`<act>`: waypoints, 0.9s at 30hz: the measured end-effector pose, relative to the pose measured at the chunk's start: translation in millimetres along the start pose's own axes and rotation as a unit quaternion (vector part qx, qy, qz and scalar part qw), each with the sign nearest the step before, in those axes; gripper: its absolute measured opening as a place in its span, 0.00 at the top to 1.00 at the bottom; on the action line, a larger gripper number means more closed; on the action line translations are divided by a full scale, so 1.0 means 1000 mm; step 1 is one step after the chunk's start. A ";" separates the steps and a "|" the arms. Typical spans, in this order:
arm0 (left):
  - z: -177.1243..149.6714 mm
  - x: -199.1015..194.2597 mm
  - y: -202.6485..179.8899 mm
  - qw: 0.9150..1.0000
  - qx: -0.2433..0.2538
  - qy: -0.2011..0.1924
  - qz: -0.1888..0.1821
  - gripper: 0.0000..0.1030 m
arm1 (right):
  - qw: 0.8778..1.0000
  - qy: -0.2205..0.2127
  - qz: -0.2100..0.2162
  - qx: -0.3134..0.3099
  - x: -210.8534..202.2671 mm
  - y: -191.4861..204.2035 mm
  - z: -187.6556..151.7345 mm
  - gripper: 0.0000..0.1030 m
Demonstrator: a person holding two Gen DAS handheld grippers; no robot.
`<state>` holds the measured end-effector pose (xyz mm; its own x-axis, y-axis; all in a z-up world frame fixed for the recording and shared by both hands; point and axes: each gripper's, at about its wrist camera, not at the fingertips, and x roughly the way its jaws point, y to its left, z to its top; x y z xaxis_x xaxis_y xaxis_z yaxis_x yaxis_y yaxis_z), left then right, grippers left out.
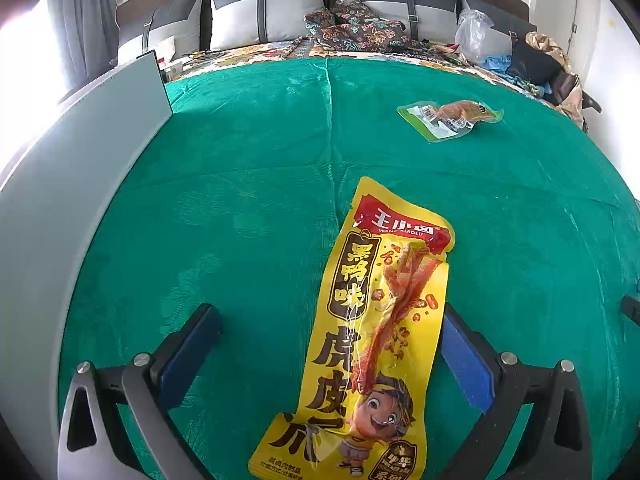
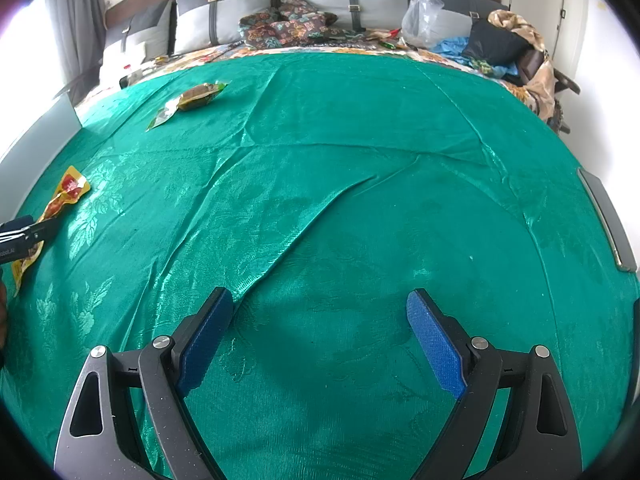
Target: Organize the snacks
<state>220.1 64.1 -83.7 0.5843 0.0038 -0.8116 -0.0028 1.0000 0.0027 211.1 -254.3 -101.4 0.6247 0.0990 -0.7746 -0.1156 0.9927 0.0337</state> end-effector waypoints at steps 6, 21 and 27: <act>0.000 0.000 0.000 1.000 0.000 0.000 0.000 0.00 | 1.000 0.000 0.001 0.000 0.000 0.000 0.000 0.11; 0.000 -0.001 0.001 1.000 0.000 -0.001 0.000 0.00 | 0.994 0.087 0.059 0.036 0.027 0.010 0.055 0.10; 0.000 -0.001 0.001 1.000 0.000 -0.001 0.000 0.00 | 0.975 0.080 0.152 0.143 0.080 0.055 0.162 0.11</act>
<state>219.3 65.3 -83.0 0.5859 0.0032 -0.8103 -0.0022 1.0000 0.0023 379.8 -180.7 -58.8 0.4645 0.4028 -0.7887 -0.0430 0.8998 0.4342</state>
